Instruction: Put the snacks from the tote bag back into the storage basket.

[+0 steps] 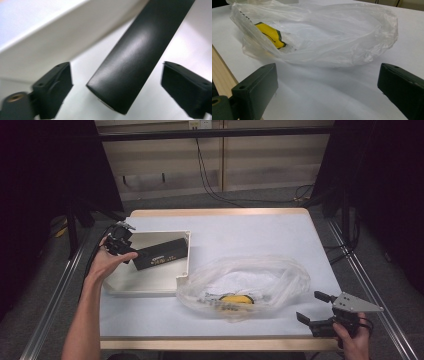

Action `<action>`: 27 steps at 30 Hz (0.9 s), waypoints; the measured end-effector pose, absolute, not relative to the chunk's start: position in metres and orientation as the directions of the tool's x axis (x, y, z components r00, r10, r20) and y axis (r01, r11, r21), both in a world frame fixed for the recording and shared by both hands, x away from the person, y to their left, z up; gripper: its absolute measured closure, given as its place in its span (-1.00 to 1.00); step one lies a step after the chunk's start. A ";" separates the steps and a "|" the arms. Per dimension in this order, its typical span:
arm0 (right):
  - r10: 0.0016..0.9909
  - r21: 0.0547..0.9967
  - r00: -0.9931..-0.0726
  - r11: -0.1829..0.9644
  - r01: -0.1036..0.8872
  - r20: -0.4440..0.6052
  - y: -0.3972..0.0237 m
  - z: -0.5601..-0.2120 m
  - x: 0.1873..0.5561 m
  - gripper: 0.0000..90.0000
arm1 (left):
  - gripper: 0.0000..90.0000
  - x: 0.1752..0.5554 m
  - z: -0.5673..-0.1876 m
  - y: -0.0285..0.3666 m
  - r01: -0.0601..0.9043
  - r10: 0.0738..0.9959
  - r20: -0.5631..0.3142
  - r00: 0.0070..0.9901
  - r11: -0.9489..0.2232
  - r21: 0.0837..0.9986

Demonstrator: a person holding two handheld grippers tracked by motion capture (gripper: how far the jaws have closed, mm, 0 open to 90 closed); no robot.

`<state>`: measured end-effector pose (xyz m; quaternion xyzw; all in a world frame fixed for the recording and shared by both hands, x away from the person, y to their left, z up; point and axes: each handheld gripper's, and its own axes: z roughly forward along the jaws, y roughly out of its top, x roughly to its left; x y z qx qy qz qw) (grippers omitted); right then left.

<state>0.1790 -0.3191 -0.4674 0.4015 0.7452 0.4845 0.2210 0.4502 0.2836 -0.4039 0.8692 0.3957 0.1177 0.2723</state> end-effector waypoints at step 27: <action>0.830 0.894 -0.556 0.207 0.398 0.055 -0.318 -0.468 0.181 -0.92 | 1.00 0.399 -0.436 0.264 0.591 0.715 -0.021 0.699 -0.561 0.579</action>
